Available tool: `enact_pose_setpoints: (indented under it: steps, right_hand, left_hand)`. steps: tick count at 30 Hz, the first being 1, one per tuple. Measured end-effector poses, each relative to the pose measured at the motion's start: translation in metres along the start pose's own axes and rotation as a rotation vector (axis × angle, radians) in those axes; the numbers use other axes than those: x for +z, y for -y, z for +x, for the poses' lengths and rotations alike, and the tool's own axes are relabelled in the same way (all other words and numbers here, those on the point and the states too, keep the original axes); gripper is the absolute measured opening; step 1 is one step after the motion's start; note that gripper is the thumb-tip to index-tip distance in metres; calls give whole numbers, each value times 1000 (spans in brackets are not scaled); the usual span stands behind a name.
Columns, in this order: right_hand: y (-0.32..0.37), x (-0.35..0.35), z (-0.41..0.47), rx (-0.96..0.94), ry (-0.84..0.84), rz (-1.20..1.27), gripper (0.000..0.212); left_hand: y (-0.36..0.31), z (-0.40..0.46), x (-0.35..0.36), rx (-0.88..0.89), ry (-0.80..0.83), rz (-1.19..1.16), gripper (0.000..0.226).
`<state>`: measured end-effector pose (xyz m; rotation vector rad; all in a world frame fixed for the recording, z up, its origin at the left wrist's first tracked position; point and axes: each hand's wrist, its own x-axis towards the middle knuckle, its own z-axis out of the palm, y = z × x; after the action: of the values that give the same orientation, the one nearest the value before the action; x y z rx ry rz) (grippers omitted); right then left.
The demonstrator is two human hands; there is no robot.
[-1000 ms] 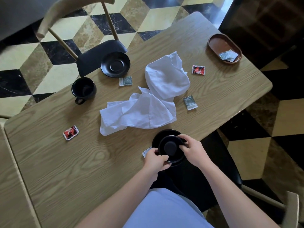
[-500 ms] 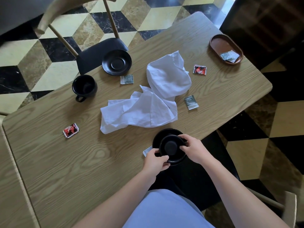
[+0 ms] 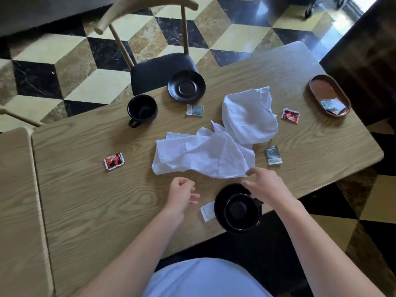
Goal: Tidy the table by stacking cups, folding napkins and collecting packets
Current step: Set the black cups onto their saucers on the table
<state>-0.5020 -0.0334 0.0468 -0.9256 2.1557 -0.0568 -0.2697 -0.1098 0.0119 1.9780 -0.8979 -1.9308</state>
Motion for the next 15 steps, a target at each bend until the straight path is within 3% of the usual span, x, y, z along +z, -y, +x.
enact_pose_setpoints:
  steps: [10,15]
  right_hand:
    - [134,1,73,-232,21,-17,27]
    - [204,8,120,-289,26,47,37]
  left_hand:
    - [-87,48,-61,77,-170,-236,11]
    - [-132,96,-89,82,-283,-383,20]
